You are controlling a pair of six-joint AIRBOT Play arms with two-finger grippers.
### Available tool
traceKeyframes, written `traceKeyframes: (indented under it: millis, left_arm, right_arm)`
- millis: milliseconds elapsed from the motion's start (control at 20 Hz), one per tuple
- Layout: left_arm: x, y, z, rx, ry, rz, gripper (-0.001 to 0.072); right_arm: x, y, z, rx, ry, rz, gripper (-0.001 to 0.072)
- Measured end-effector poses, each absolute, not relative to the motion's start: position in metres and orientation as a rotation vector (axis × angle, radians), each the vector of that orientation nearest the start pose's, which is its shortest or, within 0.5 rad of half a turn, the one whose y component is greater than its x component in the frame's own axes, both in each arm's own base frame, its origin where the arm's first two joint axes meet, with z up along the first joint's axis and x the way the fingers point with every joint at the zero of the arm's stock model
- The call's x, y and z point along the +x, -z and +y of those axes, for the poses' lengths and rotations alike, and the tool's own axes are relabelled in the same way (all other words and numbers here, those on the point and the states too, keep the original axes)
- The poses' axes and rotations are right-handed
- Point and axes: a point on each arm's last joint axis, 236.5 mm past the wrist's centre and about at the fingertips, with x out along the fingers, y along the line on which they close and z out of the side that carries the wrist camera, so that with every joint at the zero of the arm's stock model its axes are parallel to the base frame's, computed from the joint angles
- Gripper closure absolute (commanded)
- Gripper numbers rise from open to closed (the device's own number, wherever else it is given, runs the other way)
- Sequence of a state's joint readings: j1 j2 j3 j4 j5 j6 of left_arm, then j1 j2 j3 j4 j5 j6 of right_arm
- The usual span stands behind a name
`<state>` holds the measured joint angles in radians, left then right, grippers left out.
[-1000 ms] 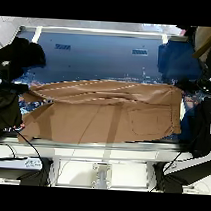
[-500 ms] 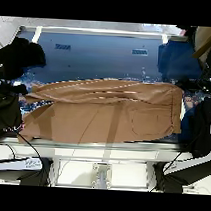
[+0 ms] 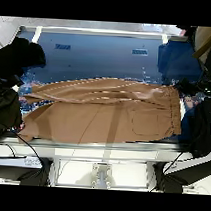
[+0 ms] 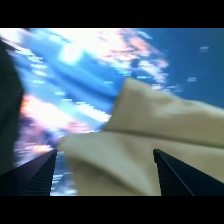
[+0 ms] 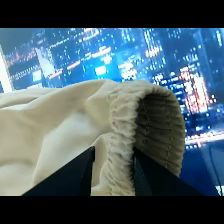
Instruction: Fold the clothes and pants, and hang the long-sleeved shirts on hangers.
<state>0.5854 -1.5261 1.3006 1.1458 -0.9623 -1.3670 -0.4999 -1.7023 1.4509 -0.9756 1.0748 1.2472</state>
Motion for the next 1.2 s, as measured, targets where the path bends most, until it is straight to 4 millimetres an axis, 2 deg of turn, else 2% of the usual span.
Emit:
traceKeyframes:
  millis: [150, 350, 600, 800, 850, 900, 950, 1000, 1050, 1100, 1150, 1200]
  left_arm:
    - [0.450, 0.027, 0.184, -0.713, -0.154, 1.013, -0.0006]
    - [0.460, 0.053, 0.181, -0.794, -0.103, 1.031, 0.0001]
    - [0.474, 0.077, 0.184, -0.813, -0.088, 1.034, 0.0004]
    - [0.495, 0.085, 0.170, -0.784, -0.038, 1.040, 0.0026]
    - [0.501, 0.086, 0.166, -0.778, -0.025, 1.041, 0.0056]
    - [0.504, 0.088, 0.162, -0.774, -0.012, 1.046, 0.0137]
    - [0.506, 0.090, 0.157, -0.771, 0.004, 1.058, 0.0276]
    - [0.505, 0.092, 0.153, -0.764, 0.020, 1.078, 0.0469]
    - [0.501, 0.095, 0.149, -0.760, 0.036, 1.103, 0.0574]
    - [0.499, 0.094, 0.145, -0.764, 0.054, 1.117, 0.0630]
    - [0.499, 0.091, 0.144, -0.764, 0.067, 1.117, 0.0634]
    - [0.498, 0.089, 0.143, -0.767, 0.077, 1.124, 0.0696]
  right_arm:
    - [0.478, 0.032, -0.127, 0.593, -0.025, 1.088, 0.0419]
    - [0.478, 0.032, -0.125, 0.601, -0.032, 1.090, 0.0419]
    - [0.478, 0.030, -0.119, 0.618, -0.049, 1.093, 0.0419]
    - [0.479, 0.029, -0.111, 0.615, -0.064, 1.097, 0.0420]
    - [0.480, 0.029, -0.109, 0.613, -0.068, 1.098, 0.0420]
    - [0.480, 0.029, -0.107, 0.613, -0.071, 1.100, 0.0420]
    - [0.480, 0.029, -0.106, 0.611, -0.074, 1.101, 0.0420]
    - [0.480, 0.029, -0.105, 0.610, -0.075, 1.102, 0.0420]
    - [0.480, 0.029, -0.105, 0.608, -0.077, 1.103, 0.0420]
    - [0.480, 0.030, -0.104, 0.608, -0.078, 1.105, 0.0420]
    - [0.480, 0.030, -0.104, 0.608, -0.079, 1.106, 0.0420]
    - [0.480, 0.030, -0.104, 0.607, -0.079, 1.106, 0.0420]
